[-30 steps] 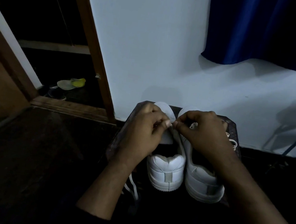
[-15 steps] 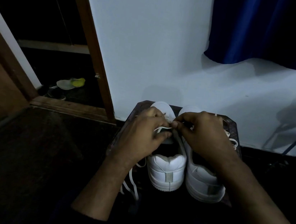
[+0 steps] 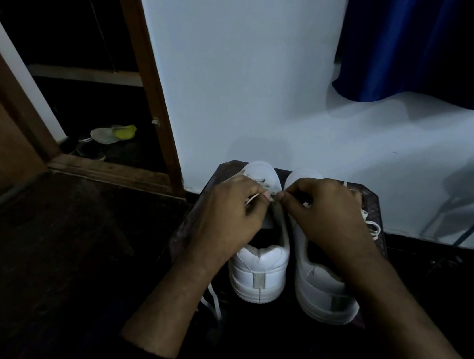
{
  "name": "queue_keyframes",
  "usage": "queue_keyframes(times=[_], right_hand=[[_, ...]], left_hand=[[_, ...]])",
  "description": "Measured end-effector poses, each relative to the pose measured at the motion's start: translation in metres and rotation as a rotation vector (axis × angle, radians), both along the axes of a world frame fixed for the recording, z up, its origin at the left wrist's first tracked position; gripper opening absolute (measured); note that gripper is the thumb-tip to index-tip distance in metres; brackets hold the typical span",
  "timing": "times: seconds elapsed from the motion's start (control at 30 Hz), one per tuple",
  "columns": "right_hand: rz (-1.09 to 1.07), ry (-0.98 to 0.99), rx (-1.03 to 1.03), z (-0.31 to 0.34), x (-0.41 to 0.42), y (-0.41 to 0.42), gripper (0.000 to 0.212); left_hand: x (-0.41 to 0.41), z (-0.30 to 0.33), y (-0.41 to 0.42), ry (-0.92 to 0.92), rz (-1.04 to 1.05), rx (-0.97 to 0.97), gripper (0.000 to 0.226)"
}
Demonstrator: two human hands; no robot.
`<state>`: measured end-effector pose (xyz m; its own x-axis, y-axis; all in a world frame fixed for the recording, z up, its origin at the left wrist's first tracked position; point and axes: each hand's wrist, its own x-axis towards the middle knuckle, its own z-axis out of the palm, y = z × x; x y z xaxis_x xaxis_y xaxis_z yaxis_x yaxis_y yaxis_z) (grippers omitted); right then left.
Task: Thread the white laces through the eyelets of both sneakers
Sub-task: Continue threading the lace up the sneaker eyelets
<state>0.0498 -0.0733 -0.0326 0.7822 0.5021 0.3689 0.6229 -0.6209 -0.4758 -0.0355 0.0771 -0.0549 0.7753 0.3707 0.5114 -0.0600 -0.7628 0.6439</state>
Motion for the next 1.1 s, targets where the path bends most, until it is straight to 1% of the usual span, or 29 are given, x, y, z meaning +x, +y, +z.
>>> queue_keyframes(times=[0.03, 0.13, 0.2, 0.3, 0.4, 0.57, 0.8, 0.9, 0.97, 1.03, 1.07, 1.1], right_hand=[[0.017, 0.022, 0.001, 0.000, 0.001, -0.001, 0.023], [0.091, 0.110, -0.018, 0.000, 0.003, -0.001, 0.011], [0.084, 0.128, -0.032, 0.000, 0.003, 0.000, 0.011], [-0.005, 0.109, -0.119, 0.001, 0.001, 0.002, 0.017], [-0.033, 0.093, -0.210, 0.001, -0.004, 0.006, 0.022], [-0.139, 0.010, -0.221, 0.000, -0.005, 0.005, 0.024], [-0.105, -0.061, -0.348, 0.002, -0.008, 0.000, 0.024], [-0.072, -0.031, -0.267, 0.003, -0.007, 0.001, 0.020], [-0.053, -0.012, -0.212, 0.002, -0.005, 0.003, 0.019], [-0.042, -0.004, -0.190, 0.001, -0.004, 0.005, 0.020], [-0.044, 0.002, -0.184, 0.000, -0.003, 0.005, 0.021], [-0.049, 0.005, -0.178, 0.000, -0.002, 0.005, 0.022]], left_hand=[[-0.001, 0.001, 0.001, -0.004, -0.013, 0.020, 0.014], [-0.003, 0.003, 0.003, 0.028, -0.062, -0.019, 0.013], [-0.004, 0.002, 0.006, 0.041, -0.082, -0.036, 0.009], [-0.004, -0.001, 0.011, 0.048, -0.115, -0.035, 0.007], [-0.005, -0.003, 0.015, 0.052, -0.152, -0.046, 0.004], [-0.003, -0.004, 0.016, 0.074, -0.132, -0.029, 0.006], [-0.002, -0.003, 0.012, 0.056, -0.094, 0.014, 0.008], [-0.002, -0.002, 0.009, 0.033, -0.092, -0.022, 0.005], [-0.002, -0.002, 0.007, 0.017, -0.076, -0.049, 0.015], [0.001, -0.002, 0.005, 0.041, -0.057, 0.005, 0.031], [0.001, -0.001, 0.004, 0.059, -0.066, 0.013, 0.035], [0.002, 0.000, 0.001, 0.066, -0.081, -0.006, 0.034]])
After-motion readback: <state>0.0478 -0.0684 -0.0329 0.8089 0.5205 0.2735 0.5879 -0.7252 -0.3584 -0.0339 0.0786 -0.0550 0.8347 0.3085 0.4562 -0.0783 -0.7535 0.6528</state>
